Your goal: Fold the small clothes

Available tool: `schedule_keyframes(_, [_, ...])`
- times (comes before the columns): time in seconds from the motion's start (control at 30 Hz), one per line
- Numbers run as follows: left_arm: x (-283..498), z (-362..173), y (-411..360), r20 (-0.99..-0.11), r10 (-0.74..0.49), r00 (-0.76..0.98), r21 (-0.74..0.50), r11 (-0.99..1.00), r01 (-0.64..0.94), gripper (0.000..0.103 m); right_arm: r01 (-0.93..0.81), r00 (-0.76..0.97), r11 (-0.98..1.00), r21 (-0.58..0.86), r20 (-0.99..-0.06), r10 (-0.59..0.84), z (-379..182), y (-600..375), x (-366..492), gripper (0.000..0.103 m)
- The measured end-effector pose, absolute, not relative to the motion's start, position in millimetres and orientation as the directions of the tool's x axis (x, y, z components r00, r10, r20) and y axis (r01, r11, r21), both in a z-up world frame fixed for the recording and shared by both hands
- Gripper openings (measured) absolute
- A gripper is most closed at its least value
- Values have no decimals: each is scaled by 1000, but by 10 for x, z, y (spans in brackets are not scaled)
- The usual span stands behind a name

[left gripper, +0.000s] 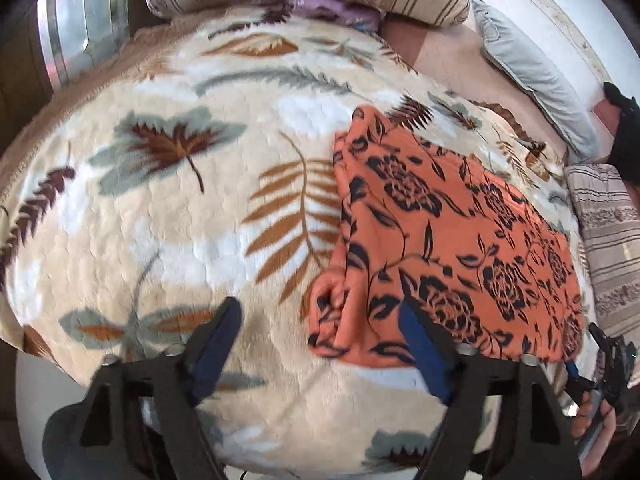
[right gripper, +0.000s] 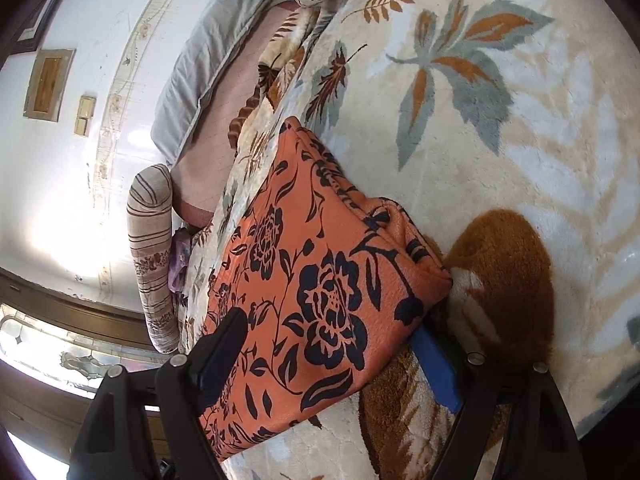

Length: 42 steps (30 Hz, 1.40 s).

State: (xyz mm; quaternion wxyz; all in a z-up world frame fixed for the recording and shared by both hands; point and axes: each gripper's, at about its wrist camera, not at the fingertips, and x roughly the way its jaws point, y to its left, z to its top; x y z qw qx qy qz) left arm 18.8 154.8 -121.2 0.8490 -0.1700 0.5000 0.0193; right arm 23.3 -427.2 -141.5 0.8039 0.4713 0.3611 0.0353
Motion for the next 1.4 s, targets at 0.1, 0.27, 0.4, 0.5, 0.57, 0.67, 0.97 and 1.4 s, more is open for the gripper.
schedule_keyframes(0.1, [181, -1314, 1505, -869, -178, 461, -290, 939, -186, 60, 280, 739, 549, 787, -542, 400, -1422, -4277, 220, 84])
schedule_keyframes(0.27, [314, -1313, 1366, -874, -178, 452, -279, 946, -167, 49, 271, 739, 562, 782, -543, 400, -1424, -4259, 214, 84])
schedule_keyframes(0.4, [351, -1356, 1363, -876, -174, 450, -270, 950, -159, 26, 266, 739, 563, 782, -541, 401, -1427, -4259, 211, 84])
schedule_keyframes(0.5, [337, -1409, 1416, -880, -182, 439, -287, 940, -185, 9, 264, 740, 564, 782, -539, 401, -1429, -4251, 194, 84])
schedule_keyframes(0.57, [287, -1498, 1546, -876, -222, 429, -352, 902, -250, 9, 265, 740, 565, 782, -540, 400, -1431, -4243, 189, 84])
schedule_keyframes(0.67, [243, -1608, 1690, -859, -275, 432, -420, 861, -288, 9, 264, 740, 568, 779, -541, 399, -1433, -4240, 184, 84])
schedule_keyframes(0.97, [339, -1096, 1328, -881, -149, 450, -237, 960, -147, 34, 260, 739, 573, 777, -542, 399, -1423, -4239, 196, 84])
schedule_keyframes(1.4, [1791, -1555, 1746, -919, 86, 386, -40, 951, -308, 17, 251, 739, 560, 790, -530, 416, -1440, -4245, 234, 86])
